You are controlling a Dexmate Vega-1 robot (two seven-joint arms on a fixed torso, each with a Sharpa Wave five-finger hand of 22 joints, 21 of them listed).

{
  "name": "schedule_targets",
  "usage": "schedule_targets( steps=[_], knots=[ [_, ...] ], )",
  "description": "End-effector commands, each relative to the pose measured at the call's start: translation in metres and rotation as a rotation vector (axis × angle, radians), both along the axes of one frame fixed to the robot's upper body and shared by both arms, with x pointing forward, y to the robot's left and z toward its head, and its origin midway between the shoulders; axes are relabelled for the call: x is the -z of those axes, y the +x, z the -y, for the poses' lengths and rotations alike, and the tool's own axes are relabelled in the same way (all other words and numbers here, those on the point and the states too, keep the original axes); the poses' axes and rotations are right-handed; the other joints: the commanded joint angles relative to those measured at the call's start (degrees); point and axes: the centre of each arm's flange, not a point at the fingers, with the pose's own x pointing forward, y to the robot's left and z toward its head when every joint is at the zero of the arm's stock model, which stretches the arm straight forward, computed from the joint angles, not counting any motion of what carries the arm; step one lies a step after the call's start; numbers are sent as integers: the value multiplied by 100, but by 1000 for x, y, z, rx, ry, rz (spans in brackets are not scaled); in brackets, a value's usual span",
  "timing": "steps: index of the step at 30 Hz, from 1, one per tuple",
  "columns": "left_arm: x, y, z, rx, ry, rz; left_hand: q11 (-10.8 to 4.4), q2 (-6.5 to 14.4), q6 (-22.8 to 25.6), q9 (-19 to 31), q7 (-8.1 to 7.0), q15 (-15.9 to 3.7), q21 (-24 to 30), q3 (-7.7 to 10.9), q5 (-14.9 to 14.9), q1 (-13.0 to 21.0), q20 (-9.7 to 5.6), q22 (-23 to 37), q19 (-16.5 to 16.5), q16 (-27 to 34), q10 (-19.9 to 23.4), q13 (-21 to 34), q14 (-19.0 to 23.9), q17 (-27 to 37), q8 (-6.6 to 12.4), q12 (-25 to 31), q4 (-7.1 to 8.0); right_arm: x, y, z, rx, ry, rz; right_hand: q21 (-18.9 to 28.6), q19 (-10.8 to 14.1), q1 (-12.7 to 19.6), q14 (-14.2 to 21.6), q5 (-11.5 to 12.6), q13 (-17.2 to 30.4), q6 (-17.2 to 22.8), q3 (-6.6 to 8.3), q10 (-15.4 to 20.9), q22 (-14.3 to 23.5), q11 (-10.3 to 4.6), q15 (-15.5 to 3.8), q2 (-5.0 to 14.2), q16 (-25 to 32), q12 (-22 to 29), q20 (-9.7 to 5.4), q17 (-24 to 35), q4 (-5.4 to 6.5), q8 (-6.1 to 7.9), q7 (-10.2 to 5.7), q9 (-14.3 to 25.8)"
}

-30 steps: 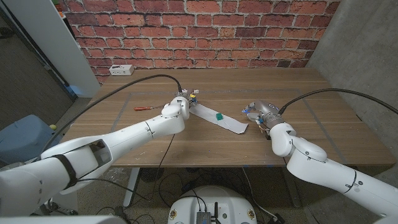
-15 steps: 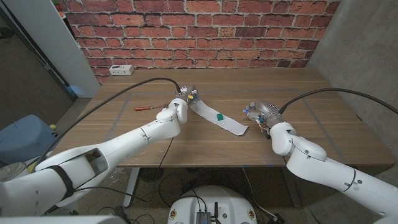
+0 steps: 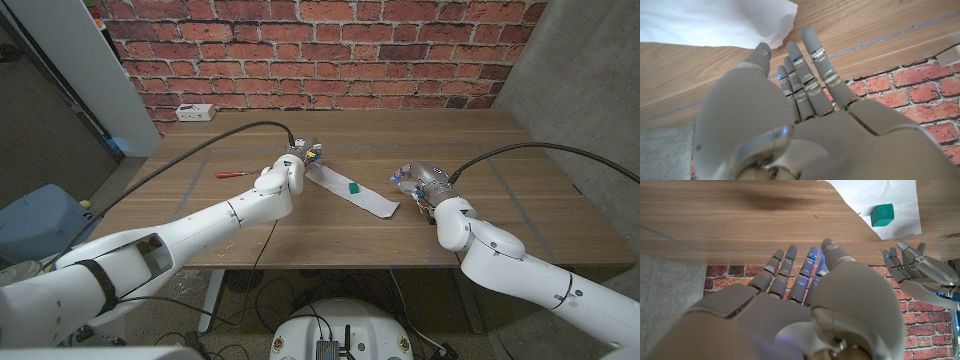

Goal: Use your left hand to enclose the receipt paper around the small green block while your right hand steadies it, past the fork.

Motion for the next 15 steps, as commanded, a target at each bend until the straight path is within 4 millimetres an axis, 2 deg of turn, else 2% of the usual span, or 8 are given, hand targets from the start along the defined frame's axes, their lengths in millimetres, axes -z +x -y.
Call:
schedule_targets(
  steps=[1,2,3,5,7,9,10,15],
  knots=[
    [2,-3,1,-209,111,-88,105,-42,-395,-15,-84,-91,-134,-277,-18,-713,168,7,-229,-162,-439,65,-406,99,-25,-110,270,-2,-1,2,1,7,8,34,32,-30,49,-37,31,-15,-25,-8,26,-6,-930,0,12,-37,-32,11,-3,-11,-20,31],
    [2,-4,1,-221,118,-69,144,-42,-402,-19,-118,-47,-149,-302,-19,-789,209,5,-245,-189,-456,60,-467,101,-19,-114,302,-2,-1,2,-2,4,5,35,32,-32,44,-37,31,-14,-33,-29,26,-55,-934,8,14,-47,-29,16,1,-11,-15,31],
    [2,-6,1,-228,113,-41,215,-19,-537,-31,-213,31,-207,-314,-8,-862,317,2,-342,-234,-570,43,-582,100,-49,-163,328,-1,0,2,-8,0,3,34,31,-38,48,-38,31,-14,-38,-30,26,-64,-927,4,11,-49,-33,13,3,-11,-14,31],
    [2,-10,1,-239,108,3,248,18,-673,-47,-303,118,-284,-362,-10,-1055,446,-3,-450,-268,-670,19,-718,110,-61,-210,416,-1,0,1,-5,1,2,36,34,-41,44,-37,31,-29,-46,-26,26,-33,-924,6,9,-49,-35,15,4,-17,-11,32],
    [2,-12,3,-260,113,32,282,44,-744,-69,-386,222,-369,-348,2,-1070,591,-7,-569,-363,-758,-11,-1000,90,-48,-252,402,-1,0,1,-7,5,4,36,33,-42,46,-37,31,-33,-50,-25,26,-24,-929,6,7,-49,-34,14,3,-19,-12,32],
    [2,-11,4,-266,108,9,370,51,-772,-87,-411,314,-441,-337,4,-1068,657,-10,-664,-404,-819,-40,-1163,72,-35,-276,379,-1,-1,2,-10,0,8,37,34,-45,51,-37,32,-43,-56,-18,26,13,-928,-1,0,-48,-31,6,2,-22,-8,32],
    [2,-9,3,-260,99,-14,441,47,-828,-96,-402,329,-462,-333,3,-1066,664,-13,-666,-396,-723,-57,-1173,61,-45,-240,365,-2,-1,2,-10,-1,9,38,35,-45,51,-37,32,-45,-56,-19,26,13,-929,-1,0,-48,-31,6,1,-23,-8,32],
    [2,0,2,-224,63,-112,548,114,-838,-124,-226,392,-545,-256,11,-960,651,-18,-707,-356,-548,-138,-1158,29,-13,-205,285,-1,-3,3,-5,8,14,39,34,-64,59,-42,32,-47,-78,-24,25,13,-924,-5,-1,-54,-33,4,11,-22,-7,33]
  ],
)
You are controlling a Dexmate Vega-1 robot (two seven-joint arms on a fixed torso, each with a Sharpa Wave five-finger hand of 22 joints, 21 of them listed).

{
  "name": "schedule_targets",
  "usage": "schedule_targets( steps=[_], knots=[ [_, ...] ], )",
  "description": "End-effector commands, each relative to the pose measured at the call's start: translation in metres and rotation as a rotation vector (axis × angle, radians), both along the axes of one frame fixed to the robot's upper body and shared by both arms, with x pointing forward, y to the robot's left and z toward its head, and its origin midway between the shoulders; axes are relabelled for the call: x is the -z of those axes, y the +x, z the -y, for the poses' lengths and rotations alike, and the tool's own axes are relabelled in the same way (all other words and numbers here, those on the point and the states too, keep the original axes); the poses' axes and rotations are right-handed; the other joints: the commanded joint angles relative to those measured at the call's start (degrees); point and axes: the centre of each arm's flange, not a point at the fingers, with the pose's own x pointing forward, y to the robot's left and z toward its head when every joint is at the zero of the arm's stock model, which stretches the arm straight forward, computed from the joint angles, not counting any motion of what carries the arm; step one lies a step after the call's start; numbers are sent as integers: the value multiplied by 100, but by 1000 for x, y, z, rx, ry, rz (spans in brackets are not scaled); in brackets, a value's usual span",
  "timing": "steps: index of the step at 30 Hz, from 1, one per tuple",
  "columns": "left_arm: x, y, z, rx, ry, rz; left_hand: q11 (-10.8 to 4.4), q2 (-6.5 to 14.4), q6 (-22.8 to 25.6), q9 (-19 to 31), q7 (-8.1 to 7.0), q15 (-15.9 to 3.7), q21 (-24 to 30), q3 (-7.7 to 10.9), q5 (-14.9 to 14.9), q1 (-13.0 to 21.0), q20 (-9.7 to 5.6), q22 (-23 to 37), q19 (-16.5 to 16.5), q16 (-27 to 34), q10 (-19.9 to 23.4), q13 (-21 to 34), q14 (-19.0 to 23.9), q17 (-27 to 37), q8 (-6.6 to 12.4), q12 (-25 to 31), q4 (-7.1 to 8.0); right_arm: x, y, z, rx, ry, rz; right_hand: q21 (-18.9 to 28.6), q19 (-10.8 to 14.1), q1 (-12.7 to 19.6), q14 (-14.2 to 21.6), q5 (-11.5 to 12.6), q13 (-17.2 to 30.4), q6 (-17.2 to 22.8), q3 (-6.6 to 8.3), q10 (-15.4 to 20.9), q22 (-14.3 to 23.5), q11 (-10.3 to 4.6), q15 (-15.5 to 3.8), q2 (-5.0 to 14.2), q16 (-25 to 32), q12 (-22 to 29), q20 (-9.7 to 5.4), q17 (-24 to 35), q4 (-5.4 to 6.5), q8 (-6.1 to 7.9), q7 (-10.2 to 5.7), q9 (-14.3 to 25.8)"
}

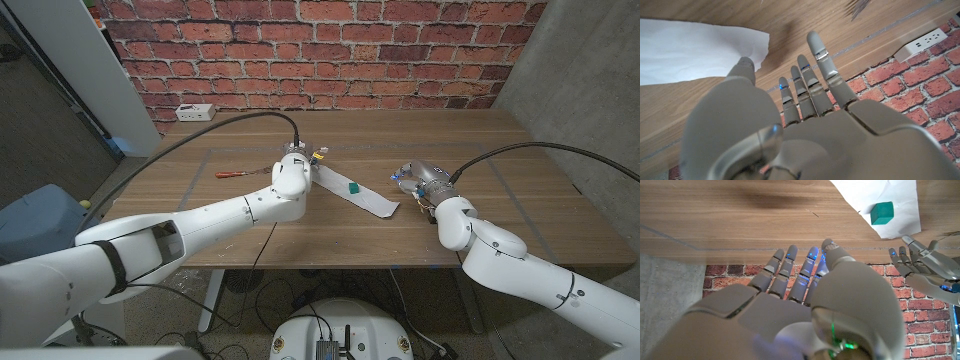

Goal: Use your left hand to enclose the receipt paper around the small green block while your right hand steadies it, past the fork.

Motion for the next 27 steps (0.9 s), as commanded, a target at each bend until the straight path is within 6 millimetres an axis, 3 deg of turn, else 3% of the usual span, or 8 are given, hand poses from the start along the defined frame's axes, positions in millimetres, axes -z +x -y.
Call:
schedule_targets(
  steps=[1,2,8,21,23,27],
  knots=[
    [-2,6,-2,-41,-40,-85,84,82,73,-7,156,-25,-56,115,12,105,-4,12,-13,50,161,-61,23,-11,43,39,-87,1,-3,2,4,8,9,38,12,-62,60,-3,32,-33,-36,9,25,48,-924,-4,-2,-10,-9,3,7,-3,14,33],
    [-3,8,-1,-43,-40,-94,82,108,137,-16,240,-60,-79,139,7,124,-13,10,-8,81,224,-95,86,-19,71,48,-107,1,-3,2,4,6,8,38,12,-64,62,-4,32,-35,-40,7,25,45,-923,-7,-2,-11,-11,2,8,-4,15,33],
    [-3,14,4,-18,-37,-117,72,107,140,-28,317,-122,-102,164,1,162,-36,11,9,87,252,-141,104,-37,72,36,-151,3,-4,4,1,12,8,30,-12,-70,65,-6,33,-49,-58,10,25,30,-930,3,-5,-16,-24,5,9,-6,7,34],
    [-8,23,23,38,-43,-169,153,131,41,-51,344,-95,-122,220,-8,224,-109,16,119,113,161,-252,166,-55,33,-37,-229,7,-3,8,8,37,21,26,-28,-86,89,-7,34,-54,-80,14,24,42,-919,5,-11,-20,-19,-1,15,-5,12,34],
    [-9,24,26,37,-38,-175,172,138,21,-60,326,-121,-116,242,-4,241,-141,20,201,158,294,-305,291,-63,34,-2,-262,7,-3,8,7,39,28,26,-28,-92,101,-7,34,-56,-84,8,24,58,-913,12,-6,-23,-18,1,20,-5,7,34],
    [-9,25,30,5,-10,-178,72,157,-55,-80,343,-122,-112,296,29,263,-172,28,341,249,680,-425,606,-84,26,88,-330,8,-2,10,11,47,31,25,-32,-100,123,-7,34,-63,-85,4,23,84,-907,23,-6,-26,-19,-5,28,-7,8,34]
  ],
)
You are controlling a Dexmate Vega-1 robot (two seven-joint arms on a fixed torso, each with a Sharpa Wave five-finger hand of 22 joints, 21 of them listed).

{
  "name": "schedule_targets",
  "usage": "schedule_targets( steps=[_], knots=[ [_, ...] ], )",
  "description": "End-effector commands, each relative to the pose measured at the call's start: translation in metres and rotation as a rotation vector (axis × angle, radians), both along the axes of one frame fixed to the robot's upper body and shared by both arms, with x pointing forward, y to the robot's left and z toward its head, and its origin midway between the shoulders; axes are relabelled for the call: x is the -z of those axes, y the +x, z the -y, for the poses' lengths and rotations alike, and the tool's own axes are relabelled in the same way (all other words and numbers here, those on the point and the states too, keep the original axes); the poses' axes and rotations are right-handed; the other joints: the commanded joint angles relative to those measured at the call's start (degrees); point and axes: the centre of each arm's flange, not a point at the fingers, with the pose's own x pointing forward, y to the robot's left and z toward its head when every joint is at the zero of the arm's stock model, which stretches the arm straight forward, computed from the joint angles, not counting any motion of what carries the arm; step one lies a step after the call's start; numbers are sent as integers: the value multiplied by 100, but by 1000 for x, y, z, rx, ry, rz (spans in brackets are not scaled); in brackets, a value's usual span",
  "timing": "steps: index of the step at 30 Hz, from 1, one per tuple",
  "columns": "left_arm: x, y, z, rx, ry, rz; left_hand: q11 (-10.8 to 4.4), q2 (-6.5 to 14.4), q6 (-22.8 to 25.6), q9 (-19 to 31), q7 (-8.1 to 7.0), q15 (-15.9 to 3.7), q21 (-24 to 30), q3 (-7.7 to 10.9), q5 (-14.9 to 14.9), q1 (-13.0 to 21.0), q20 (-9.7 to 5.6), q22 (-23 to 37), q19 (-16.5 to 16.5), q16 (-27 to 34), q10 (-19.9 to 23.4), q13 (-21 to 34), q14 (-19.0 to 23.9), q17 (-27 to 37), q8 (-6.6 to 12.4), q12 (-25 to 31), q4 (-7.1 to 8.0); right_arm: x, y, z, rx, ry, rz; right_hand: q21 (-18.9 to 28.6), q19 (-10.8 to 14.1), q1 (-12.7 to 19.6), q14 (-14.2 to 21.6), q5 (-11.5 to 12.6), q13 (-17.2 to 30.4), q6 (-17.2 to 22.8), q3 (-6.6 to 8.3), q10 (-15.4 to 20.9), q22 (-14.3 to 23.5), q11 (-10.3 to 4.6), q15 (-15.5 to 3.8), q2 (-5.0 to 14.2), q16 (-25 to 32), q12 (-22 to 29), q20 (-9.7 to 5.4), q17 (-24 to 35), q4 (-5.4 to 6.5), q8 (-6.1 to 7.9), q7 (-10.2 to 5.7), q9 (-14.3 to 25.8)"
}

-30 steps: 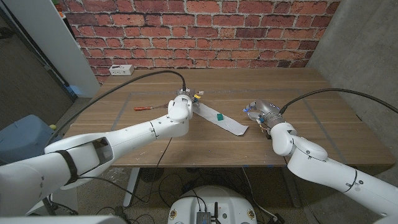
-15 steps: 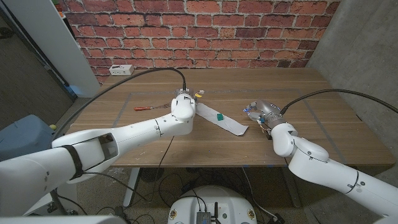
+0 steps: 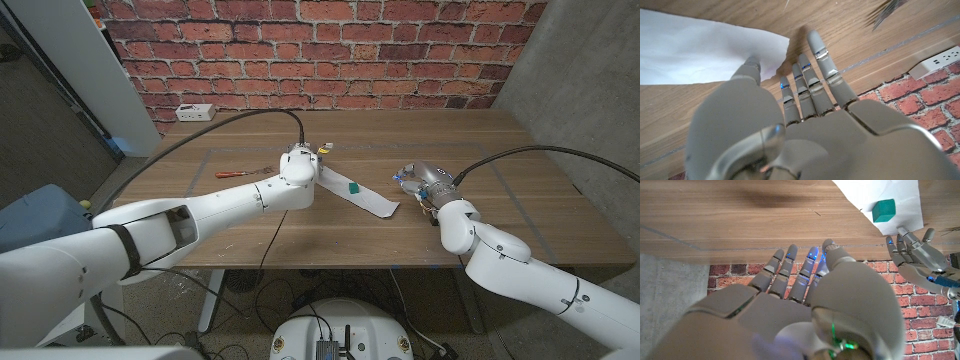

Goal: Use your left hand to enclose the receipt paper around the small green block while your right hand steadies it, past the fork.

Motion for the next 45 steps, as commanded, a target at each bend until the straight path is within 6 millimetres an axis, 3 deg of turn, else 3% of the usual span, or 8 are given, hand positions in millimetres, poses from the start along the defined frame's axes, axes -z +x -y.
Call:
schedule_targets(
  steps=[1,7,13,18,21,23,27,45],
  knots=[
    [-1,6,15,-23,44,-44,-82,54,-94,-4,2,-67,-11,61,42,104,-8,23,191,117,353,-101,339,-8,-27,88,-95,3,2,5,3,17,14,26,-31,-62,72,-8,35,-32,-28,26,24,36,-896,21,-4,-26,-18,-3,17,-7,-24,6],
    [5,12,22,-49,103,-97,-48,137,-366,-22,-37,-75,-19,160,104,157,11,31,251,114,338,-213,459,-18,-83,17,-165,2,4,5,5,22,17,25,-35,-74,99,-7,35,-48,-34,25,23,21,-908,25,-4,-29,-19,-7,22,-11,-24,6],
    [13,16,27,-43,140,-98,-310,410,-25,-37,67,-214,-48,557,331,540,-40,43,239,101,811,-430,716,-38,93,75,-464,2,5,7,12,25,19,25,-37,-88,126,-6,35,-66,-40,13,23,76,-918,32,-6,-37,-18,-10,29,-15,-7,6],
    [19,20,32,-21,168,-100,-447,506,908,-20,338,-384,-38,800,507,565,-100,53,226,66,927,-623,916,-48,348,45,-552,3,5,8,20,27,20,27,-34,-106,156,-4,35,-79,-42,-1,23,70,-918,52,-2,-45,-32,-7,45,-18,-8,6],
    [23,18,35,-6,180,-40,-600,626,1691,-9,430,-553,22,1107,611,792,-218,63,284,130,1542,-762,1315,-47,503,219,-692,3,5,8,27,31,18,28,-32,-109,166,-3,35,-92,-46,0,23,72,-925,50,-1,-46,-30,-5,43,-21,-16,7],
    [24,17,35,12,168,-3,-695,661,2206,24,336,-746,141,1230,610,1188,-355,80,426,342,2026,-802,1757,53,603,369,-801,4,5,9,33,34,14,28,-34,-112,168,-3,35,-92,-49,-6,23,67,-925,51,0,-49,-31,-3,45,-20,-16,7],
    [26,12,32,37,143,111,-766,711,2678,83,388,-746,301,1250,572,1505,-480,87,589,517,2421,-675,2083,126,695,578,-754,5,5,8,34,37,11,29,-33,-121,173,-3,35,-120,-54,-35,23,60,-926,46,-10,-64,-30,-6,44,-26,-14,7],
    [0,-14,17,90,33,318,-695,453,3353,171,449,-697,467,1261,910,1535,-587,45,737,862,2936,-354,2610,396,813,904,-715,2,-1,8,52,27,41,34,-25,-120,174,-2,35,-154,-67,-63,23,30,-938,46,-24,-82,5,5,28,-28,-38,8]
  ],
)
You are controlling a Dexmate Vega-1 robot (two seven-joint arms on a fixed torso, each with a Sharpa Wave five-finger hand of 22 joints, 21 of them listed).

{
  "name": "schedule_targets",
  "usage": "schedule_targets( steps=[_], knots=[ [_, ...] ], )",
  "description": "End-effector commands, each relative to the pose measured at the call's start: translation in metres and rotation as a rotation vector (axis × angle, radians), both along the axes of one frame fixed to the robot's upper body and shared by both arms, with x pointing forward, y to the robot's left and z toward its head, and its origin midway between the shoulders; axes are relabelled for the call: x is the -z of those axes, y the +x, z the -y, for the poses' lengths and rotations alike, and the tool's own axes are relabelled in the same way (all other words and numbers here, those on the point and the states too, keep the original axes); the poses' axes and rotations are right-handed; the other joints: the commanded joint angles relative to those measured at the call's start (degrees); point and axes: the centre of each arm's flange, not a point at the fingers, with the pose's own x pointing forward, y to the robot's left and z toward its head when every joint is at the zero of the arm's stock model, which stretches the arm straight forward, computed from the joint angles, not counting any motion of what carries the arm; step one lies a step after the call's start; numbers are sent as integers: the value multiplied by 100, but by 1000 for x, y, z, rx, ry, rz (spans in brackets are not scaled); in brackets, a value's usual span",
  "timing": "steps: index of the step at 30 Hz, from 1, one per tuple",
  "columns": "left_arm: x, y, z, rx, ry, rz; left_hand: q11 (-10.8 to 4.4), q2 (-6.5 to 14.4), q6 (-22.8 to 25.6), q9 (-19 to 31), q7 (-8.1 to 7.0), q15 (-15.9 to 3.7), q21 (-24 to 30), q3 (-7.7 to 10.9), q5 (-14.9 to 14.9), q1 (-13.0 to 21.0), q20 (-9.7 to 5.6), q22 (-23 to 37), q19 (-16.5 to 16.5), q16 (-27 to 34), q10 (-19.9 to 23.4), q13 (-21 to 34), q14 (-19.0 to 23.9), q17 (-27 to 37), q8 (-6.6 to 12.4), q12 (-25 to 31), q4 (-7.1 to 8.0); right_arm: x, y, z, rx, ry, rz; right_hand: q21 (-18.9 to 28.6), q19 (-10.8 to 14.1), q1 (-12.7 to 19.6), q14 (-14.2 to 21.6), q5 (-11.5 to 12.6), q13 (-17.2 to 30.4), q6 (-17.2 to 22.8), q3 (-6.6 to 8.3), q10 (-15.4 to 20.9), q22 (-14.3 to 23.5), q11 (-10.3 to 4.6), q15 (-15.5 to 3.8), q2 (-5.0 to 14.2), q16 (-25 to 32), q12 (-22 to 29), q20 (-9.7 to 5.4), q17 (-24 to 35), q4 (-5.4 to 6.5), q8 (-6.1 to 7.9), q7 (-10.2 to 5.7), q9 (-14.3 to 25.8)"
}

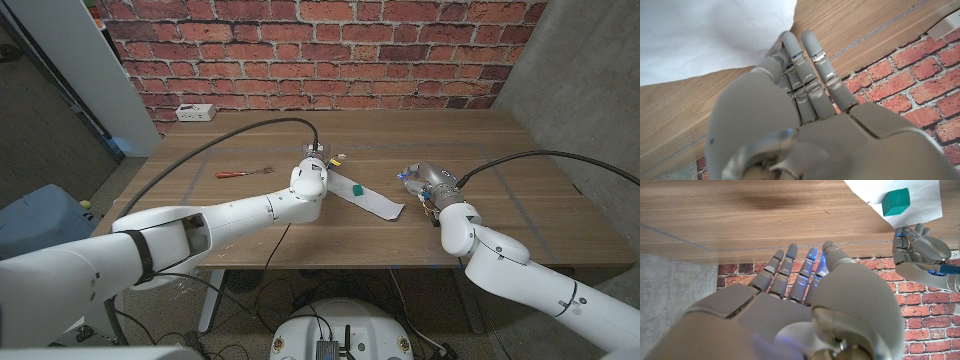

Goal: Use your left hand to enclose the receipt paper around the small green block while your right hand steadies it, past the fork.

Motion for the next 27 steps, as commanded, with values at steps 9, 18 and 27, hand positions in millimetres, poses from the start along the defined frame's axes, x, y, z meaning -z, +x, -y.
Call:
schedule_targets(
  steps=[9,18,27],
  knots=[
    [-36,-30,-8,57,-118,139,-299,-241,209,312,153,19,74,80,790,50,-63,12,-93,392,446,715,90,634,174,338,70,-4,-12,3,30,-11,20,43,23,18,38,-1,7,-25,-22,-40,23,-30,-932,-16,-5,-17,42,21,-55,2,13,9],
    [-46,-39,-5,44,0,105,-403,-199,-244,566,33,-25,271,39,1281,-36,-33,96,-448,483,35,1252,-223,1190,21,380,143,1,-23,5,55,-14,-18,48,17,44,-75,-44,58,-378,-165,-324,29,143,-861,-97,117,-100,194,241,-92,-89,29,3],
    [-44,-48,-20,84,347,241,-594,-199,-1540,313,-976,-11,-104,-818,42,-468,433,34,-2957,-428,-1877,1473,-2464,1332,-781,-288,272,7,-29,7,64,5,-22,17,-83,-226,-315,-79,89,-690,-370,-605,35,219,-760,-169,81,-157,282,357,51,-86,81,10]
  ],
)
